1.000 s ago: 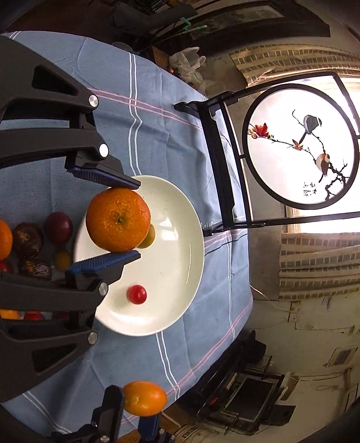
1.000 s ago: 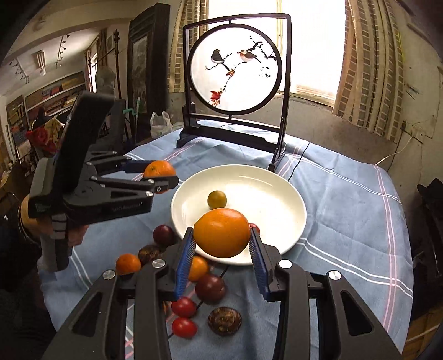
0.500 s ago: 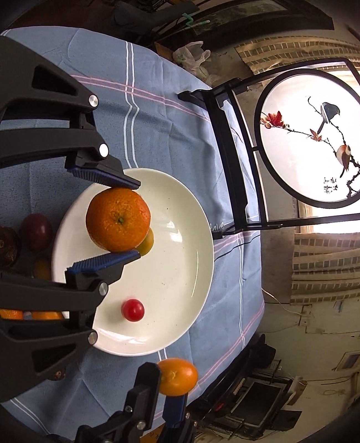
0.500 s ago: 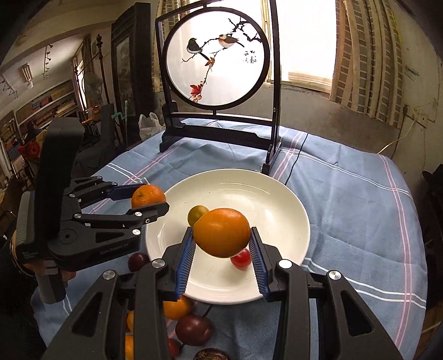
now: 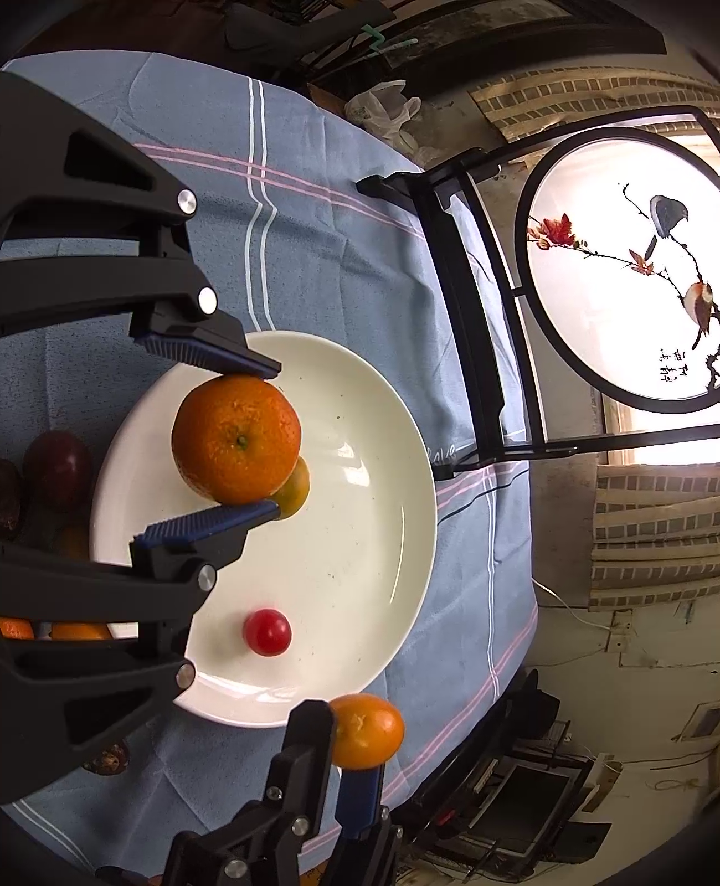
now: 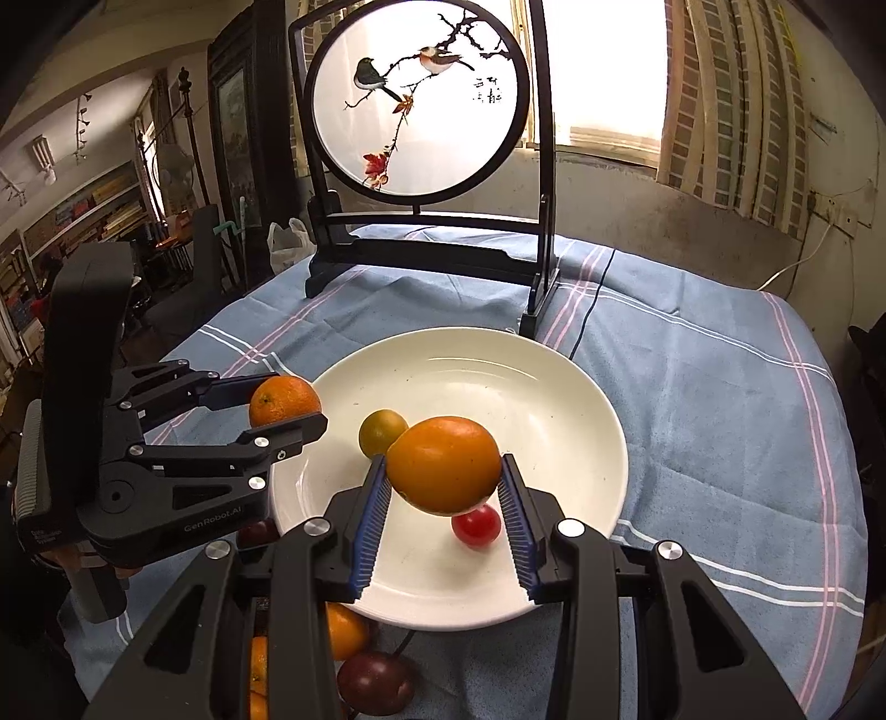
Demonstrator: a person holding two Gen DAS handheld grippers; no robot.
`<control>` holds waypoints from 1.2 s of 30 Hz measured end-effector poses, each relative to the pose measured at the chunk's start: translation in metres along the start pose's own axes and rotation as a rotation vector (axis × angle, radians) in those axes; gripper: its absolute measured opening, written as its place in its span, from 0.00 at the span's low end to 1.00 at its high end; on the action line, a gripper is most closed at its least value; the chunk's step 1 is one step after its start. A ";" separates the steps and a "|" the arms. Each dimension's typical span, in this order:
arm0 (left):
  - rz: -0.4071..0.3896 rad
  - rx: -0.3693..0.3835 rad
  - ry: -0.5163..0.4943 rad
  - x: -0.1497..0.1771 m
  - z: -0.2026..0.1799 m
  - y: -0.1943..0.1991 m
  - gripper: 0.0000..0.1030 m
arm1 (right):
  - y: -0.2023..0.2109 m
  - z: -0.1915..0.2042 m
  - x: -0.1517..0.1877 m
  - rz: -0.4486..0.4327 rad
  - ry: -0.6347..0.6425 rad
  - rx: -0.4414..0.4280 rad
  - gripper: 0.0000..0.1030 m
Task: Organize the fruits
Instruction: 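Lower both oranges onto the white plate and open both tools, then grasp a small yellow fruit with the left tool while the right tool grasps a red tomato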
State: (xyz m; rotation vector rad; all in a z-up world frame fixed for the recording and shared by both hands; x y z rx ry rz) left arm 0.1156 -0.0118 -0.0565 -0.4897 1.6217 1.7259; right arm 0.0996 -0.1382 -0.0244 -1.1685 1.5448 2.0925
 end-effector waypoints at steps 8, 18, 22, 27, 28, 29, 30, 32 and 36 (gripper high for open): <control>0.037 0.013 0.016 -0.005 0.001 -0.015 0.43 | -0.028 -0.015 -0.004 0.054 -0.063 0.022 0.39; 0.060 -0.006 -0.005 -0.009 -0.006 -0.030 0.46 | -0.066 -0.026 -0.007 0.119 -0.081 0.059 0.46; 0.008 -0.041 0.015 -0.015 0.002 -0.022 0.66 | -0.049 -0.020 -0.015 0.036 -0.067 0.059 0.66; -0.033 -0.043 0.022 -0.015 0.006 -0.006 0.72 | -0.009 -0.013 -0.020 -0.095 -0.060 0.055 0.80; -0.048 -0.047 0.022 -0.014 0.007 -0.002 0.74 | 0.002 -0.011 -0.021 -0.132 -0.064 0.053 0.85; -0.065 -0.052 0.021 -0.014 0.007 0.003 0.76 | 0.015 -0.009 -0.022 -0.177 -0.067 0.050 0.88; -0.087 -0.058 0.018 -0.013 0.007 0.009 0.78 | 0.029 -0.008 -0.024 -0.222 -0.064 0.048 0.91; -0.133 -0.069 0.006 -0.012 0.006 0.022 0.80 | 0.060 -0.002 -0.025 -0.329 -0.042 0.068 0.95; -0.217 -0.078 -0.013 -0.010 0.005 0.055 0.84 | 0.123 0.006 -0.024 -0.519 -0.002 0.119 0.96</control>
Point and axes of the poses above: each gripper's, at about its wrist camera, not at the fingertips, and y roughly against the way its jaws point, z to its left, x to its underside, the point moved 5 cm from there along -y, roughly the way its jaws point, and after that the axes turned 3 degrees about -x, right-handed, at the moved point
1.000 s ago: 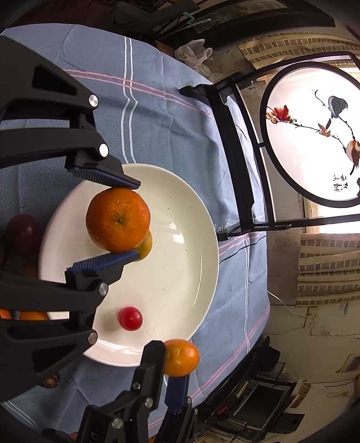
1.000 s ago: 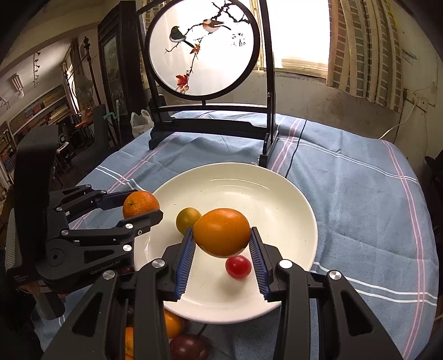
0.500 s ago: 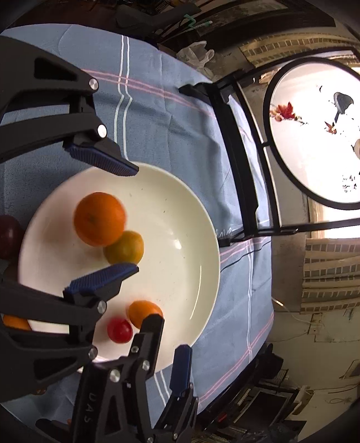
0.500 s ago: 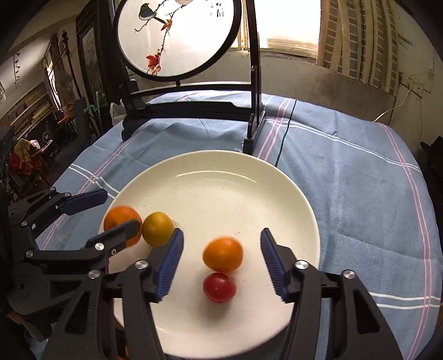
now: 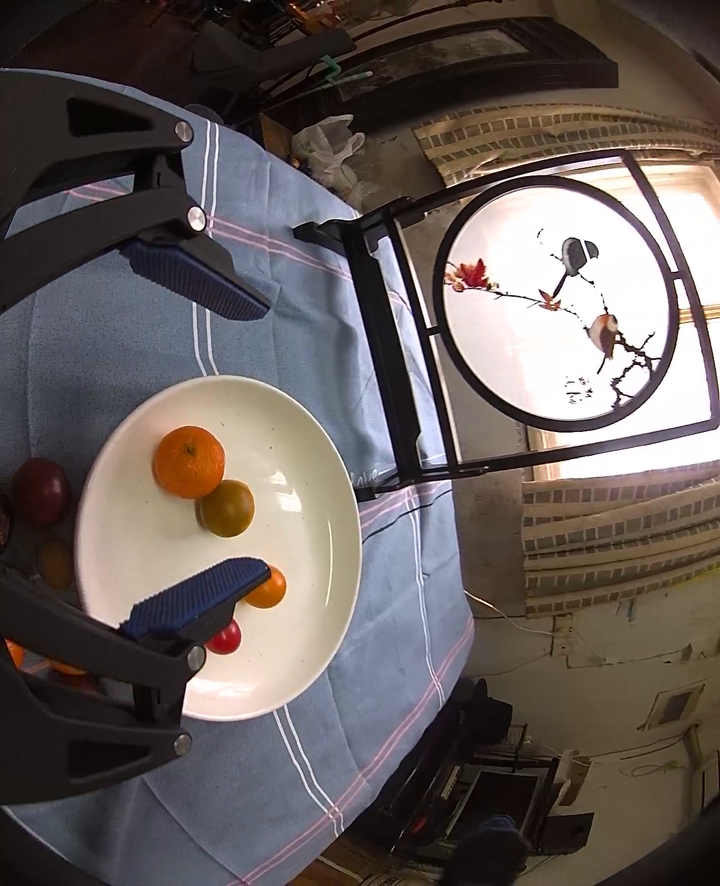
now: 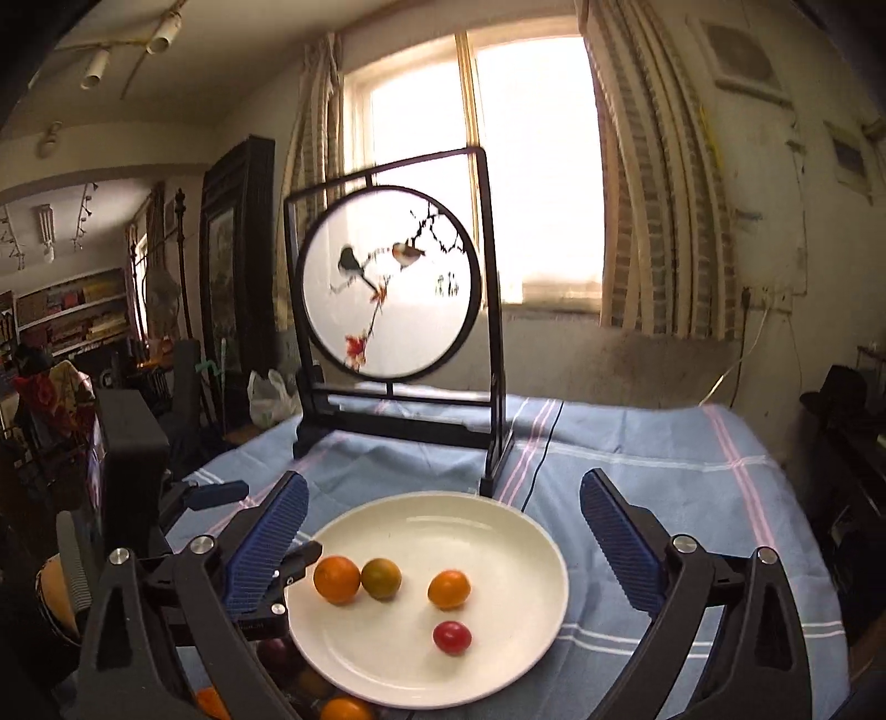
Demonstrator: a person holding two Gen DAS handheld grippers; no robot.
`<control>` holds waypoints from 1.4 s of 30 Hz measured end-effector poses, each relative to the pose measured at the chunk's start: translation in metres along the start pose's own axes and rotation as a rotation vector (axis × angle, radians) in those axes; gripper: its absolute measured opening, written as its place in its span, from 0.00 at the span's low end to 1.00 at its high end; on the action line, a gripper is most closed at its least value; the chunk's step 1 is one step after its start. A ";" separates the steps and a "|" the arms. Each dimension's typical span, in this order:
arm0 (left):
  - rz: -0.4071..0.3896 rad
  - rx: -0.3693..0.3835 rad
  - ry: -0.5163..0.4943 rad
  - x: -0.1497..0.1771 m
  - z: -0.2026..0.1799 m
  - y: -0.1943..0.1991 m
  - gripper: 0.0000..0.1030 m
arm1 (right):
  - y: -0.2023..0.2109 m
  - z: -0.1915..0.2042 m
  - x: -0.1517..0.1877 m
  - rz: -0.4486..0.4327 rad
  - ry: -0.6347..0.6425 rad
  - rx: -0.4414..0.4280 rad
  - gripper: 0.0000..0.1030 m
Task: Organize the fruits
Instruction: 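Grasp a small yellow fruit with the left tool while the right tool grasps a red tomato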
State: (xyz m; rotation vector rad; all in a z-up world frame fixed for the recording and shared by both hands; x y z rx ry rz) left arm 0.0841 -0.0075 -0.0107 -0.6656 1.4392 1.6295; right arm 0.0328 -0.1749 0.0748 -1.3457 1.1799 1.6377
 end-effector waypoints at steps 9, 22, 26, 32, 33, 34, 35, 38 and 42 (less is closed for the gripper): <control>-0.138 0.041 -0.003 0.005 0.007 0.083 0.95 | 0.068 0.014 0.013 0.088 -0.009 -0.115 0.96; 0.051 0.195 -0.193 0.131 -0.003 0.138 0.95 | 0.062 0.086 0.169 0.606 0.210 -0.148 0.73; 0.123 0.276 -0.219 0.165 -0.019 0.134 0.95 | 0.050 0.082 0.188 0.686 0.225 -0.133 0.60; 0.258 0.352 -0.138 0.177 -0.024 0.106 0.81 | 0.027 0.081 0.204 0.765 0.235 -0.137 0.50; 0.272 0.351 -0.137 0.178 -0.026 0.102 0.79 | 0.025 0.080 0.205 0.773 0.241 -0.133 0.45; 0.280 0.352 -0.139 0.178 -0.028 0.099 0.78 | 0.023 0.080 0.207 0.784 0.247 -0.136 0.34; 0.287 0.356 -0.139 0.178 -0.030 0.096 0.77 | 0.023 0.080 0.206 0.776 0.244 -0.140 0.32; 0.303 0.369 -0.129 0.177 -0.035 0.090 0.72 | 0.026 0.077 0.203 0.768 0.245 -0.155 0.30; 0.373 0.373 -0.091 0.178 -0.041 0.075 0.37 | 0.033 0.068 0.196 0.750 0.217 -0.147 0.30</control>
Point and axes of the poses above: each gripper's, at about its wrist camera, not at the fingertips, and y roughly against the way its jaws point, z to its left, x to its underside, the point moved 5 cm from there along -y, roughly the way its jaws point, and after that the axes turned 3 degrees about -x, right-handed, at the moved point
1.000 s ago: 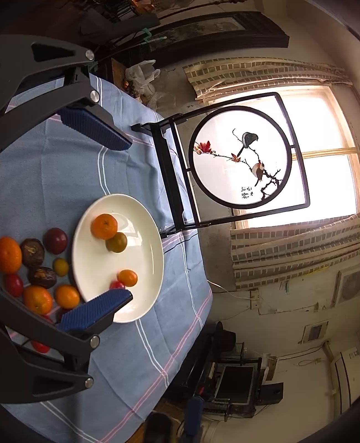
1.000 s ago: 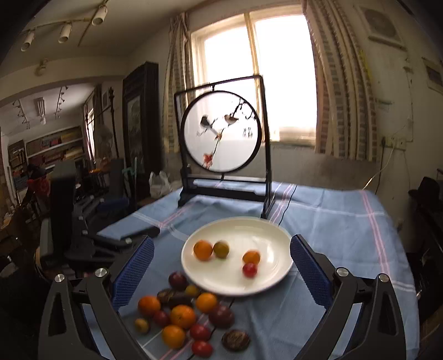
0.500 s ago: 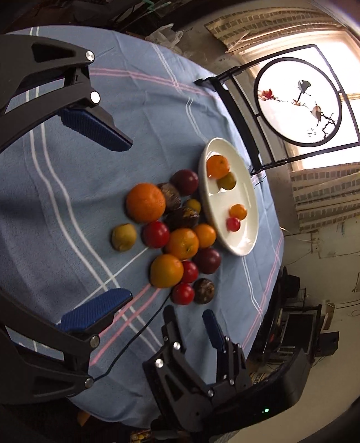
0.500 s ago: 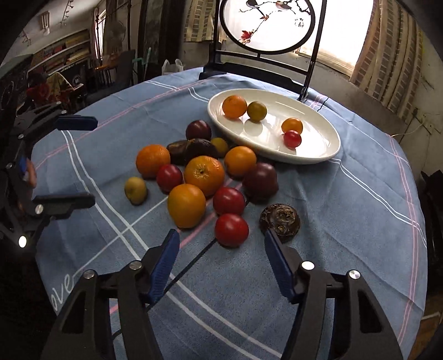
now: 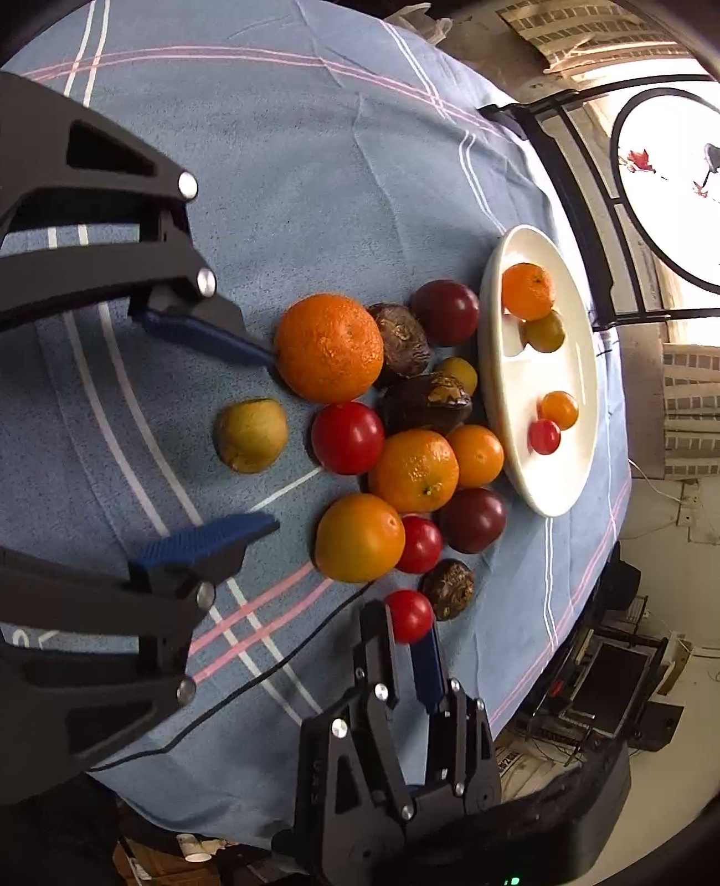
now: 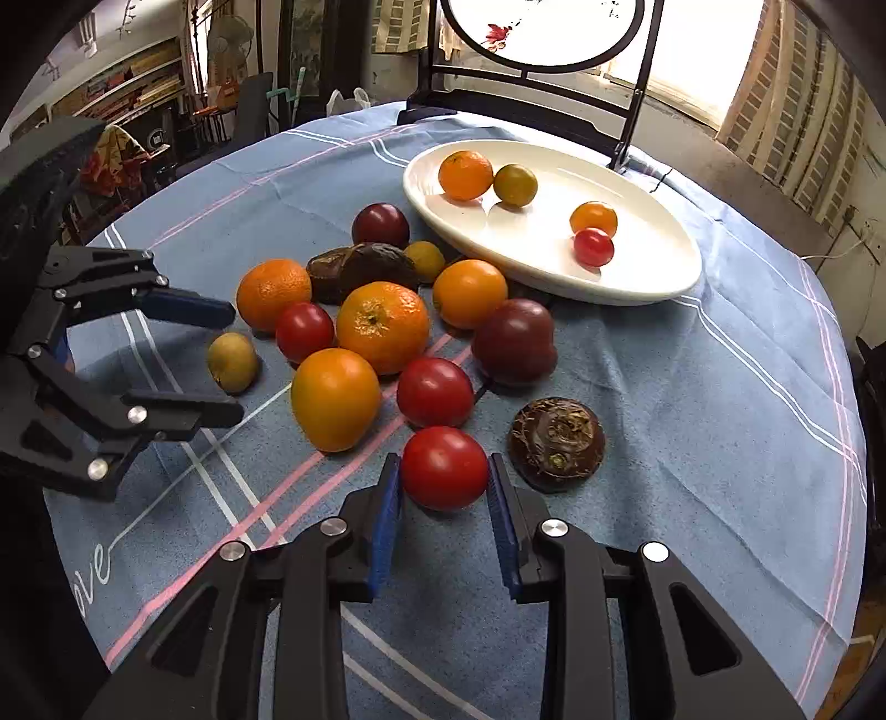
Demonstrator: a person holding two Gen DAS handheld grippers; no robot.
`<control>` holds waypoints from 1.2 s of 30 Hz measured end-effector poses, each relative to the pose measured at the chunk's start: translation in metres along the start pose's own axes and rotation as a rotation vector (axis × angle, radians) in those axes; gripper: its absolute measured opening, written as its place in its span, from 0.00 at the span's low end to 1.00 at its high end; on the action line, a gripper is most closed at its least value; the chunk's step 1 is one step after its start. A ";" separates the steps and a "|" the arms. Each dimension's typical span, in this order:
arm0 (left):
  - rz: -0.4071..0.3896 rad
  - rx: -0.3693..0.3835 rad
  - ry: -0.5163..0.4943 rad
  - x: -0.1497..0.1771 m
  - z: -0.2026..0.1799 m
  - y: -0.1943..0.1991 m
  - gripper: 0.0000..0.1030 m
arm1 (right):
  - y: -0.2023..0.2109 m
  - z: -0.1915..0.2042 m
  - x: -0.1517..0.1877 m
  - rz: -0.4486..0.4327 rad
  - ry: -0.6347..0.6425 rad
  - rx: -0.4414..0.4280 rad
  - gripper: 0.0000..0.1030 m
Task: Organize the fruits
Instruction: 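Grasp a small yellow fruit with the left tool while the right tool grasps a red tomato, then carry both fruits onto the white plate and open both tools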
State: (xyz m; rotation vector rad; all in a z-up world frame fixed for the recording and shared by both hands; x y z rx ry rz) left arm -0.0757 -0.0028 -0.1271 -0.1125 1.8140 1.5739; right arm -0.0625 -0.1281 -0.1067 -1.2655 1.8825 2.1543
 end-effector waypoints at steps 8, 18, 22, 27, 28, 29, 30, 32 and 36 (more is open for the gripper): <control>0.004 0.009 0.036 -0.002 0.000 0.000 0.26 | 0.010 -0.006 0.005 -0.023 -0.019 -0.007 0.30; -0.159 -0.097 0.013 -0.036 0.009 0.041 0.26 | 0.035 -0.013 -0.015 -0.115 -0.054 -0.024 0.30; -0.203 -0.124 0.023 -0.065 0.014 0.046 0.26 | 0.043 -0.019 -0.031 -0.156 -0.064 -0.012 0.30; -0.257 -0.187 0.018 -0.104 0.019 0.050 0.26 | 0.055 -0.029 -0.054 -0.216 -0.068 0.013 0.30; -0.271 -0.206 0.014 -0.112 0.022 0.050 0.26 | 0.058 -0.032 -0.059 -0.227 -0.070 0.018 0.30; -0.282 -0.224 0.014 -0.119 0.023 0.050 0.26 | 0.060 -0.035 -0.064 -0.237 -0.072 0.021 0.30; -0.290 -0.234 0.016 -0.126 0.025 0.051 0.26 | 0.062 -0.039 -0.069 -0.248 -0.074 0.028 0.30; -0.303 -0.245 0.025 -0.139 0.028 0.051 0.26 | 0.067 -0.045 -0.079 -0.271 -0.080 0.034 0.30; -0.311 -0.249 0.041 -0.158 0.032 0.044 0.26 | 0.070 -0.059 -0.098 -0.300 -0.094 0.041 0.30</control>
Point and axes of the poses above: each gripper's, at about its wrist camera, not at the fingertips, and y roughly against the way its jaws point, z to its left, x to its underside, the point moved 5 cm from there along -y, roughly the way its jaws point, and after that the axes turned 3 degrees about -x, right-handed, at the moved point
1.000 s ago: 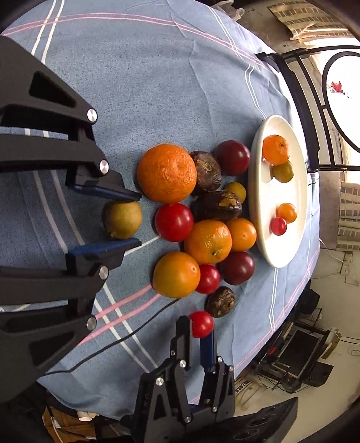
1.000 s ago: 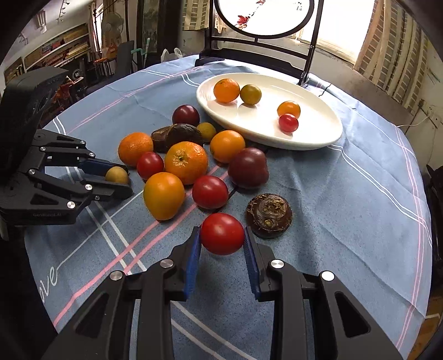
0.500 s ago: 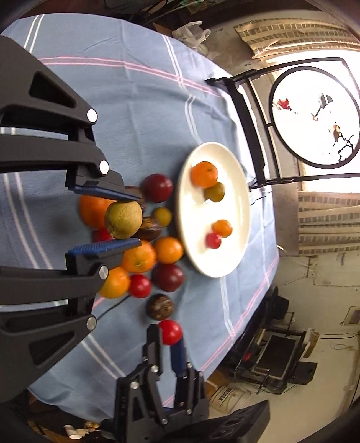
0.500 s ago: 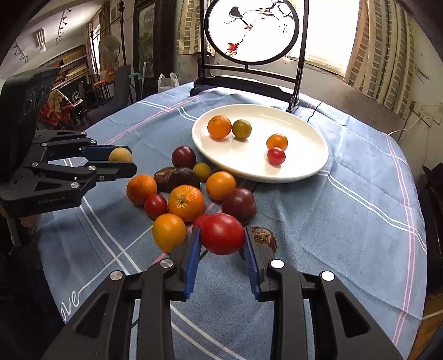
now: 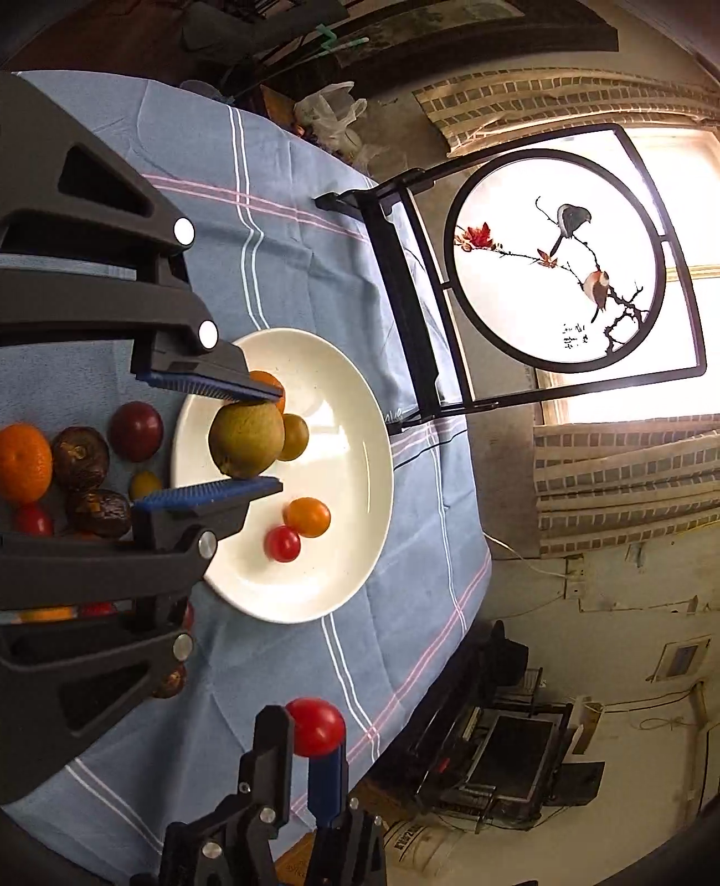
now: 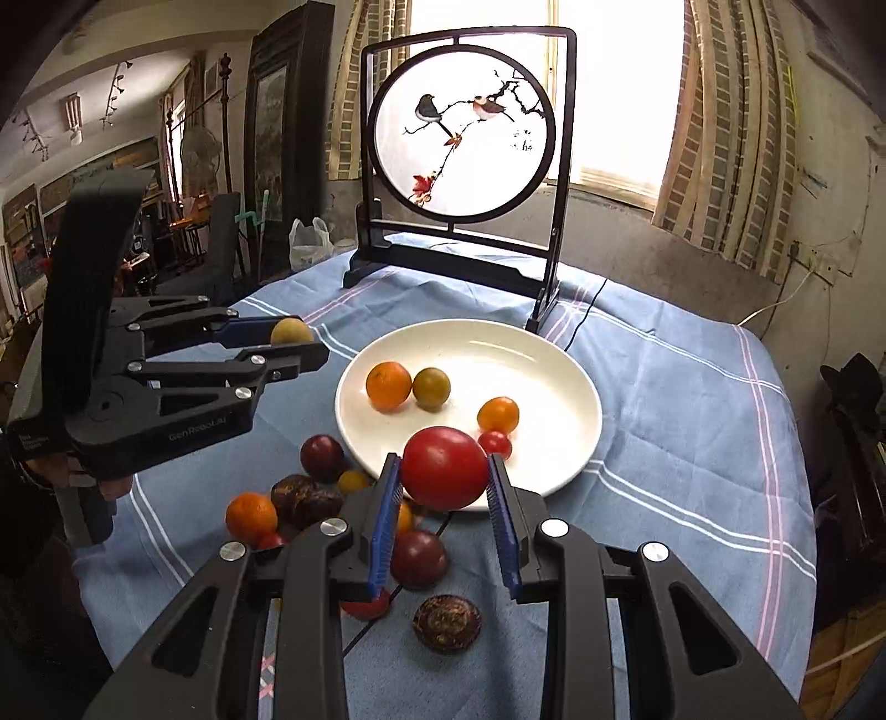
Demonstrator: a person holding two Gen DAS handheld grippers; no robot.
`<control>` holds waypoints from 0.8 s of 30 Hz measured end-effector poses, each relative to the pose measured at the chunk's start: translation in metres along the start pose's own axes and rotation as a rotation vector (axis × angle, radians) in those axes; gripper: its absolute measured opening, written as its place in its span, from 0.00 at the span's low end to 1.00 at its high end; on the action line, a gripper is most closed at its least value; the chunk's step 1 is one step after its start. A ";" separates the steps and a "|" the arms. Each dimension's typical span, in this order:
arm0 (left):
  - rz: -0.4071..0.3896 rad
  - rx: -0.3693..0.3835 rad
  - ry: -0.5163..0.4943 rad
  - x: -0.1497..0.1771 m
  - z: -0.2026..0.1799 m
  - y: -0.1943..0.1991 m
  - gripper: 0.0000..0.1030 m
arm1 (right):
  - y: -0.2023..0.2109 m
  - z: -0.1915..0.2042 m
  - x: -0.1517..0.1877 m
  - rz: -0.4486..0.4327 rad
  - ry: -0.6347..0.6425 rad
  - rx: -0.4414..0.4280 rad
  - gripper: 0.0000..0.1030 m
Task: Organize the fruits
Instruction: 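Carry both fruits onto the white plate and open both tools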
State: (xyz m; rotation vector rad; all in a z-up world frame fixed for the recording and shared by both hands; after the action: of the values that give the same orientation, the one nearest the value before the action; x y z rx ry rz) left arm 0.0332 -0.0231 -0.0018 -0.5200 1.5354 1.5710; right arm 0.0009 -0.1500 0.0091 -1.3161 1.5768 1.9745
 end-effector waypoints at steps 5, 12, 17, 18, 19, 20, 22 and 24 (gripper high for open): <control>0.013 -0.001 0.001 -0.007 -0.001 -0.020 0.26 | -0.014 -0.013 -0.015 -0.001 -0.017 -0.002 0.30; 0.046 -0.002 0.003 -0.008 0.002 -0.046 0.26 | -0.037 -0.021 -0.017 0.021 -0.032 -0.011 0.30; 0.075 0.008 0.014 -0.004 0.009 -0.058 0.26 | -0.051 -0.034 -0.017 0.035 -0.057 -0.004 0.30; 0.084 0.014 0.014 -0.003 0.009 -0.062 0.26 | -0.056 -0.038 -0.018 0.042 -0.065 0.000 0.30; 0.091 0.019 0.013 -0.003 0.008 -0.065 0.26 | -0.061 -0.041 -0.019 0.048 -0.072 0.004 0.30; 0.096 0.024 0.012 -0.003 0.007 -0.068 0.26 | -0.066 -0.043 -0.020 0.055 -0.079 0.003 0.30; 0.103 0.027 0.001 -0.003 0.004 -0.073 0.26 | -0.078 -0.048 -0.023 0.071 -0.095 -0.005 0.30; 0.114 0.026 -0.012 -0.003 0.000 -0.080 0.26 | -0.091 -0.051 -0.027 0.088 -0.097 -0.005 0.30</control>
State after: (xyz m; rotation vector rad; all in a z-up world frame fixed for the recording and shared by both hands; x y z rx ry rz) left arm 0.0988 -0.0343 -0.0470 -0.4135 1.5986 1.6349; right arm 0.1027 -0.1542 -0.0252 -1.1524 1.6109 2.0625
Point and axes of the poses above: each gripper's, at about its wrist camera, not at the fingertips, and y roughly against the way its jaws point, z to its left, x to its underside, the point moved 5 cm from there along -y, roughly the way its jaws point, and after that the axes turned 3 degrees about -x, right-handed, at the moved point
